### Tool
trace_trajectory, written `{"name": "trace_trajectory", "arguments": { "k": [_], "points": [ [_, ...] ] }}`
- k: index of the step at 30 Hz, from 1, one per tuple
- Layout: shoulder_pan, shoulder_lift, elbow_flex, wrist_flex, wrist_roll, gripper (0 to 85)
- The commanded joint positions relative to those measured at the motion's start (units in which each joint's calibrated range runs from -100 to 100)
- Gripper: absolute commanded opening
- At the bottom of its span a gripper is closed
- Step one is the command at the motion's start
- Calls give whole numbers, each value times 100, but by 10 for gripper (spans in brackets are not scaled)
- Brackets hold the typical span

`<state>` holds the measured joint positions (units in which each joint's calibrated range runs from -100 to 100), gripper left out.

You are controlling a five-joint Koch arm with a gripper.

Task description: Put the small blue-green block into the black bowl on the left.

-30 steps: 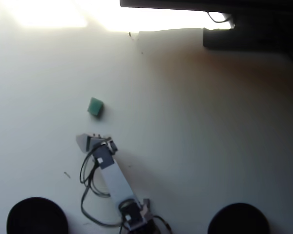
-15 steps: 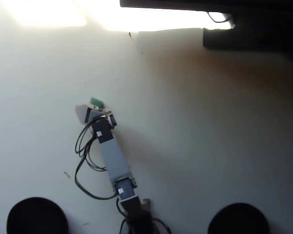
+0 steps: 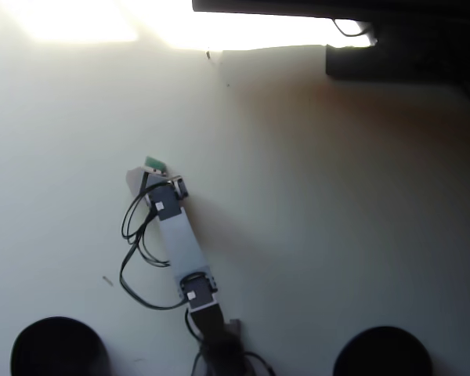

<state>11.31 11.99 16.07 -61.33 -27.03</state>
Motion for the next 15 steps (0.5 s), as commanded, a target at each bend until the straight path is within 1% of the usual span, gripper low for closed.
{"name": "trace_trajectory", "arguments": {
  "k": [1, 12, 14, 15],
  "points": [
    [-5, -69, 242, 195, 0, 461],
    [-88, 370, 353, 446, -5, 447],
    [-93, 370, 353, 446, 0, 364],
    [-93, 359, 362, 446, 0, 340]
  ]
}}
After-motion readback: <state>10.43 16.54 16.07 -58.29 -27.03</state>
